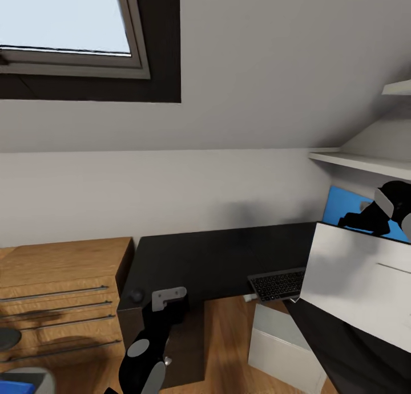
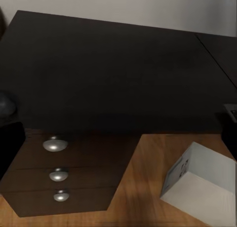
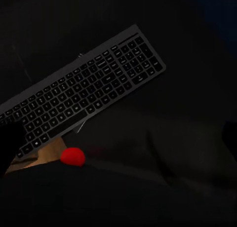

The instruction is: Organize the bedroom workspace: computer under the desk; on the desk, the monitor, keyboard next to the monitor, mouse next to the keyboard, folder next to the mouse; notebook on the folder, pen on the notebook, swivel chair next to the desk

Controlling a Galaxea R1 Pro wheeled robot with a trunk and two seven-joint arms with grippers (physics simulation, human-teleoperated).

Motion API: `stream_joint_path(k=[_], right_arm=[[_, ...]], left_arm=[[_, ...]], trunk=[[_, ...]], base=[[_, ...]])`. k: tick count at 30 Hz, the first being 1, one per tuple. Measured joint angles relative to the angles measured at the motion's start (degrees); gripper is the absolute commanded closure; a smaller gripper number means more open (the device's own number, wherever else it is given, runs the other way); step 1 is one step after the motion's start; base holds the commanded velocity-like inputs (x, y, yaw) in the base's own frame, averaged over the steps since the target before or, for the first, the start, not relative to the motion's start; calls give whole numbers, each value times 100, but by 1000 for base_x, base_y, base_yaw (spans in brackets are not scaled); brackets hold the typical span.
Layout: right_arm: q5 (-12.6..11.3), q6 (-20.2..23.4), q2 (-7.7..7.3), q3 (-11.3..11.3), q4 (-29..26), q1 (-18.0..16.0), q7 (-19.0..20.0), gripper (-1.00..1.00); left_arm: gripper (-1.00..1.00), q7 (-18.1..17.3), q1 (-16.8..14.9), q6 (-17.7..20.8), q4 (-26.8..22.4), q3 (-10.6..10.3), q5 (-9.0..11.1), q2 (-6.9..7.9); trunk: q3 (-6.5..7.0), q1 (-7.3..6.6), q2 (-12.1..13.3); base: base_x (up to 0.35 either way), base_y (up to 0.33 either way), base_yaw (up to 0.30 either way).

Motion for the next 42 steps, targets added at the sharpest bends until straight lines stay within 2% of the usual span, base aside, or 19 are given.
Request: stream_joint_path(k=[10,13,20,29,42], right_arm=[[14,-2,5,12,0,-1,-2,-100],[-73,4,14,-24,-58,-5,2,-100],[-2,6,20,-17,-167,-3,8,-100],[-38,7,27,-48,-316,-4,10,-100],[-32,7,28,-50,-329,-4,4,-100]], left_arm=[[-100,1,-1,3,1,-79,-1,0],[-100,0,0,3,1,-86,1,0],[-100,1,-1,1,2,-89,-1,0],[-100,0,0,-3,1,-89,0,0],[-100,0,0,-3,1,-89,0,0]], trunk=[[0,1,0],[1,2,-1],[1,1,-1],[1,1,-1],[1,-1,-1]], base=[[-207,1,0],[-247,0,0],[-140,0,0],[-169,0,0],[-20,0,0]])
